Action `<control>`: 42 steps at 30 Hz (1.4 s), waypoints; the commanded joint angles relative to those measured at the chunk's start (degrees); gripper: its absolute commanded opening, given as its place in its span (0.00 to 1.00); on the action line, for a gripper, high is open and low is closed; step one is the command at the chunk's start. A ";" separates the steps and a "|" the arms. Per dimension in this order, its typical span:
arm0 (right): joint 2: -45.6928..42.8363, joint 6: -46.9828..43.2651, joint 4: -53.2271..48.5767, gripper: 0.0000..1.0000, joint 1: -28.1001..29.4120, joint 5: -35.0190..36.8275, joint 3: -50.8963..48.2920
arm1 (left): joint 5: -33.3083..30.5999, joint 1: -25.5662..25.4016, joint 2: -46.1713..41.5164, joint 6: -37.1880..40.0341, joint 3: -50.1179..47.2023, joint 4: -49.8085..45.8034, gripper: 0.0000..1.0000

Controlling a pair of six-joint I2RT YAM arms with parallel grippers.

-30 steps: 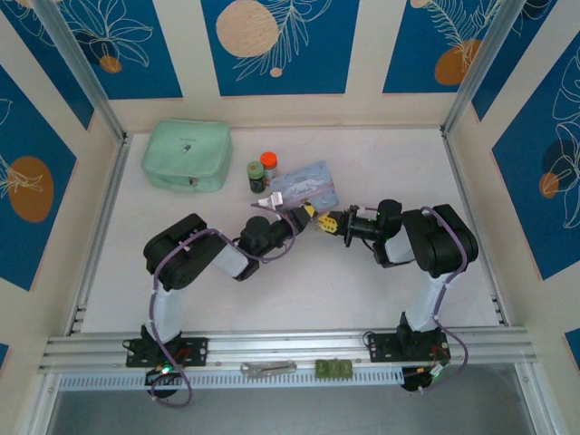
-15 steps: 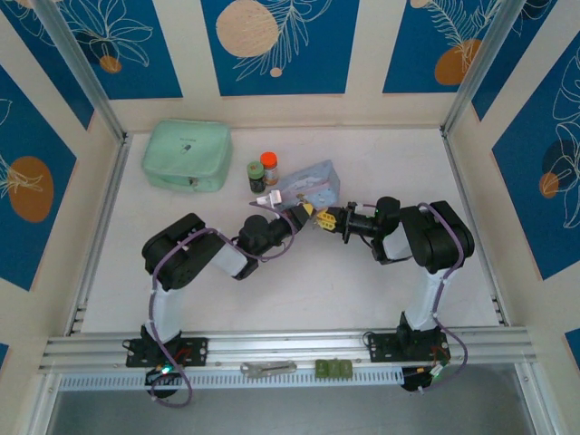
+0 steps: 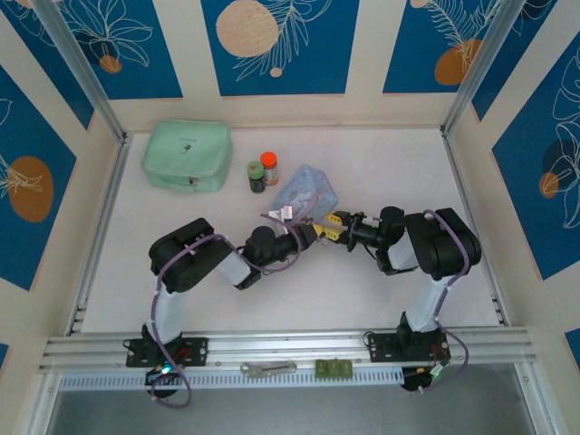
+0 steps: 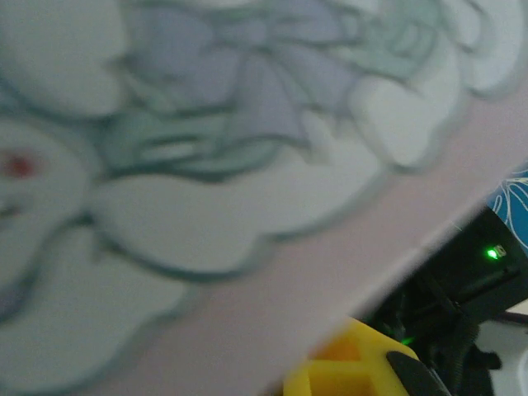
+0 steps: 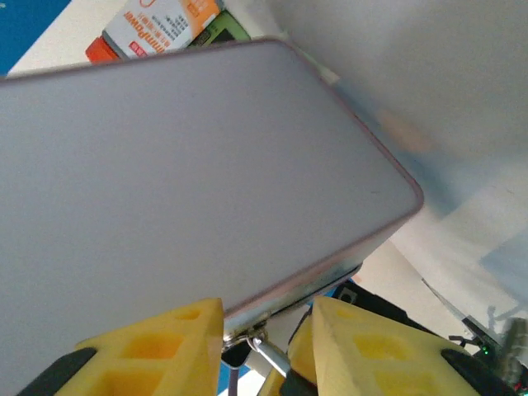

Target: Unlock a padlock with a key

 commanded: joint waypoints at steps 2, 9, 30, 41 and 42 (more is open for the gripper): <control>-7.22 -6.33 -12.71 0.36 -1.41 0.93 -2.03 | -1.08 -0.09 -0.12 1.20 -0.31 -1.67 0.00; -22.41 -25.59 -44.34 0.37 -5.36 3.16 -0.90 | -4.33 1.10 -1.77 1.76 2.25 -12.37 0.00; -40.09 -80.63 -96.35 0.62 13.08 37.42 20.51 | -9.88 1.73 -11.62 2.69 -7.81 -20.20 0.69; -14.80 -102.11 -110.59 0.60 33.32 61.52 40.26 | -10.95 9.53 -28.57 4.81 -15.79 -29.13 0.72; -12.01 -103.34 -111.87 0.60 34.22 63.79 41.89 | -11.02 10.24 -30.23 5.57 -15.62 -31.19 0.72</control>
